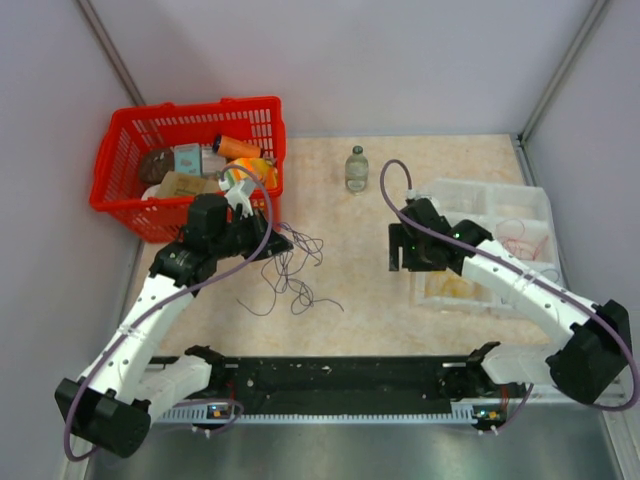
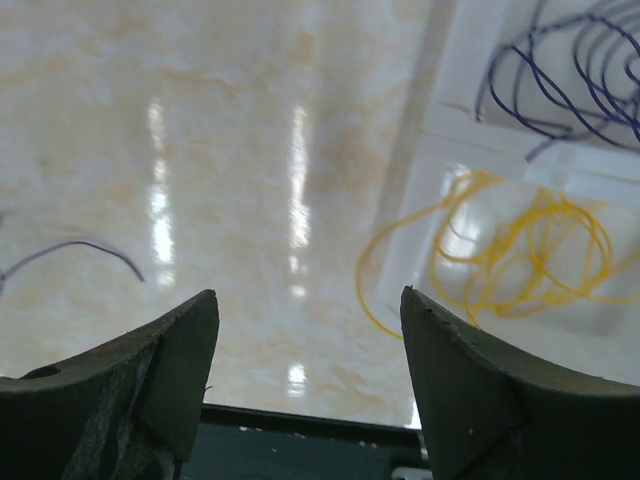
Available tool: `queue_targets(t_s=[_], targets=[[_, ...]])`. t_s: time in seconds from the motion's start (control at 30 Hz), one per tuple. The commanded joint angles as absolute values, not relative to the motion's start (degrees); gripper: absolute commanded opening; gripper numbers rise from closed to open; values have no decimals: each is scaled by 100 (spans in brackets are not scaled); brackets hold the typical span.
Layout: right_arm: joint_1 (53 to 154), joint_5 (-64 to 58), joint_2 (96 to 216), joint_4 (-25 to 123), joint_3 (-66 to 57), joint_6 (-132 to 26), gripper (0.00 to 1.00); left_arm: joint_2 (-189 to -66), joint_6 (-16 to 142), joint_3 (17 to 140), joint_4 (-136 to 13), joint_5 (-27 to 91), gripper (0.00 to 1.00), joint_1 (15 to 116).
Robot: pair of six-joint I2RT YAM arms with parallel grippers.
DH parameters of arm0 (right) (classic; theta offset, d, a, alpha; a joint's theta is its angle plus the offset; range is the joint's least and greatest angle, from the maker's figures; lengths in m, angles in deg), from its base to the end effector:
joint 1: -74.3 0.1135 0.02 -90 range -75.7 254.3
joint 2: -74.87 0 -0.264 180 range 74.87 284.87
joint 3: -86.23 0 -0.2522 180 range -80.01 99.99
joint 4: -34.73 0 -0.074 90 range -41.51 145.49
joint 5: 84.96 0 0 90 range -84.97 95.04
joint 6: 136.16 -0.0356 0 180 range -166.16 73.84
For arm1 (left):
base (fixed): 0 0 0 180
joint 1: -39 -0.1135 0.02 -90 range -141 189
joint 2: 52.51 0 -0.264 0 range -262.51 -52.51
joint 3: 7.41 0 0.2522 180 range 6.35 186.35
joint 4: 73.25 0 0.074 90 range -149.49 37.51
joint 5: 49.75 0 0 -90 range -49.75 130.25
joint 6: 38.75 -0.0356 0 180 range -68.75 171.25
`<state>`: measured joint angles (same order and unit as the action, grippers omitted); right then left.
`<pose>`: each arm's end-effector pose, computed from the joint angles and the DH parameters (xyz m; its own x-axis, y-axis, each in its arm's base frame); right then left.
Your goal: Untangle the cables
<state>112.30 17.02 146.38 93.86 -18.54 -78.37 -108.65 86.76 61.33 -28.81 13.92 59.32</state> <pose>0.2013 0.1479 0.2906 -0.8204 0.0207 -0.5714 -0.0852 0.9838 0.1580 0.1905 -0.0874 0.3319 -0.7887 -0.2631 -0.5556 0.2536 0.6841 -0.6839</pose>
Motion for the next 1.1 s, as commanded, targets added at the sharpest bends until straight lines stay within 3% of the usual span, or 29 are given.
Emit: queue_targets(t_s=[0.0,0.2,0.4,0.47,0.53,0.7,0.83,0.9,0.93,0.97,1.07], targets=[[11227,2568,14807,10315,-1998,-8114,72,-10736,8667,6312,-3022,1397,0,5939],[11218,2578,15590,10097,-2016,-7754,59,-10718,8658,6304,-3031,1379,0,5948],[11087,2684,15950,9780,-1980,-7367,53,-10639,8667,6207,-3048,1414,0,5948],[10981,2875,15908,9937,-1998,-7393,33,-10630,8649,6216,-3048,1405,0,5939],[10719,3140,15540,10069,-2155,-7542,0,-10621,8606,6259,-2987,1432,0,5948],[9735,2789,14791,9878,-2656,-7394,0,-10603,8561,6260,-3022,1458,0,5948],[9110,2062,15176,9359,-2815,-6841,0,-10761,8570,6365,-3004,1379,0,5948],[9126,1954,15344,9786,-2378,-6638,32,-10788,8596,6383,-2996,1362,0,5948],[9187,1919,15188,10032,-2167,-6611,57,-10788,8588,6400,-3004,1361,0,5948],[9266,1919,14908,10200,-2008,-6611,70,-10780,8596,6409,-2987,1370,0,5948],[9434,1988,14239,10411,-1534,-6559,80,-10753,8605,6348,-3004,1414,0,5948]])
